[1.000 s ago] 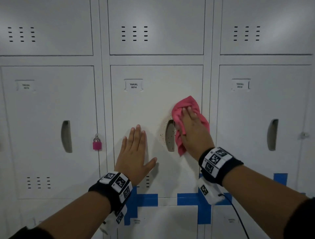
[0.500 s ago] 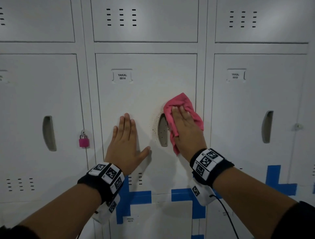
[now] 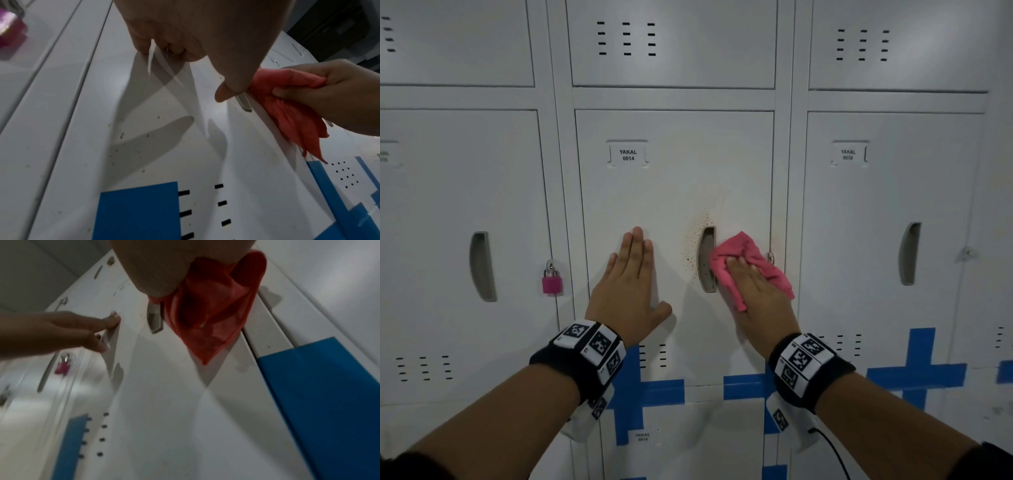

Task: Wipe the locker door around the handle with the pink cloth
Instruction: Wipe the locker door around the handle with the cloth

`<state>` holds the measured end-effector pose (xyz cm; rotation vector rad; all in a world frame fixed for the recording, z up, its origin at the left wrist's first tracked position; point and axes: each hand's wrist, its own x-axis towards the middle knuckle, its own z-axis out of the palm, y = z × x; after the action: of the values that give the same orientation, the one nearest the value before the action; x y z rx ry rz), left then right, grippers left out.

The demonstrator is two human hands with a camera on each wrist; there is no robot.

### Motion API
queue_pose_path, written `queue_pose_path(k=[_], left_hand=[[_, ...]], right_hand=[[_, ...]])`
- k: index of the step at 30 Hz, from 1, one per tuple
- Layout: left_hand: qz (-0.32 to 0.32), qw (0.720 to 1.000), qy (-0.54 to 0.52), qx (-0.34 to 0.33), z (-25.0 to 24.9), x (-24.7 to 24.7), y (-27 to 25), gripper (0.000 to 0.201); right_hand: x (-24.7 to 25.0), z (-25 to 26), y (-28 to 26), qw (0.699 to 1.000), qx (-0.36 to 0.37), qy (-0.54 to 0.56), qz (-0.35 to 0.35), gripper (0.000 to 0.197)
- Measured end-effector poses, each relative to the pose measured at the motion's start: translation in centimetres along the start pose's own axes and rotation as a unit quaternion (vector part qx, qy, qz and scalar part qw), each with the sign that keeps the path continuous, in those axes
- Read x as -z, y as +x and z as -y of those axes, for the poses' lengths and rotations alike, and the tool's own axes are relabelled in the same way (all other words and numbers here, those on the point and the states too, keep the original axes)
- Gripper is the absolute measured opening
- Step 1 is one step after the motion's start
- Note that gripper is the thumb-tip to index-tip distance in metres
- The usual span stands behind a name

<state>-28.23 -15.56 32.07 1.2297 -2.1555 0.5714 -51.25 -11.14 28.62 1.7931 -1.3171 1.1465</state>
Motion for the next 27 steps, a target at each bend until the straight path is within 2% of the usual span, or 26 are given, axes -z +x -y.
queue_pose_path(k=[3, 6, 7, 9, 11, 13, 16, 18, 22, 27], left_hand=[[0.014, 1.0, 0.005, -0.007, 0.3, 0.4, -0.1, 0.104], [0.027, 1.0, 0.01, -0.009, 0.4, 0.8, -0.2, 0.105], [0.031, 0.999, 0.01, -0.009, 0.3, 0.9, -0.2, 0.106], [0.038, 0.999, 0.014, -0.007, 0.3, 1.1, -0.1, 0.107], [0.044, 0.999, 0.018, -0.007, 0.3, 1.2, -0.1, 0.107], [0.046, 0.999, 0.02, -0.008, 0.3, 1.4, -0.1, 0.107], [0.041, 0.999, 0.025, -0.011, 0.5, 1.4, -0.1, 0.106], [0.039, 0.999, 0.023, -0.013, 0.6, 1.3, -0.1, 0.105], [0.029, 0.999, 0.016, -0.017, 0.7, 0.9, -0.2, 0.104], [0.017, 1.0, 0.0, -0.021, 0.8, 1.0, -0.2, 0.101]], right_hand=[[0.5, 0.4, 0.3, 0.983, -0.135, 0.12, -0.006, 0.045], [2.4, 2.1, 2.1, 0.922, -0.267, 0.267, -0.081, 0.046], [3.1, 2.7, 3.1, 0.905, -0.288, 0.287, -0.123, 0.046], [3.8, 3.4, 5.3, 0.892, -0.293, 0.29, -0.184, 0.041], [3.8, 4.0, 7.4, 0.899, -0.277, 0.29, -0.177, 0.043], [3.4, 4.6, 9.0, 0.925, -0.255, 0.265, -0.097, 0.048], [2.2, 4.8, 9.8, 0.981, -0.148, 0.126, -0.004, 0.06], [1.7, 4.3, 9.5, 0.994, -0.08, 0.062, 0.028, 0.065], [1.7, 2.6, 8.2, 0.994, 0.045, 0.003, 0.098, 0.065], [2.3, 1.1, 6.3, 0.978, 0.15, 0.008, 0.146, 0.059]])
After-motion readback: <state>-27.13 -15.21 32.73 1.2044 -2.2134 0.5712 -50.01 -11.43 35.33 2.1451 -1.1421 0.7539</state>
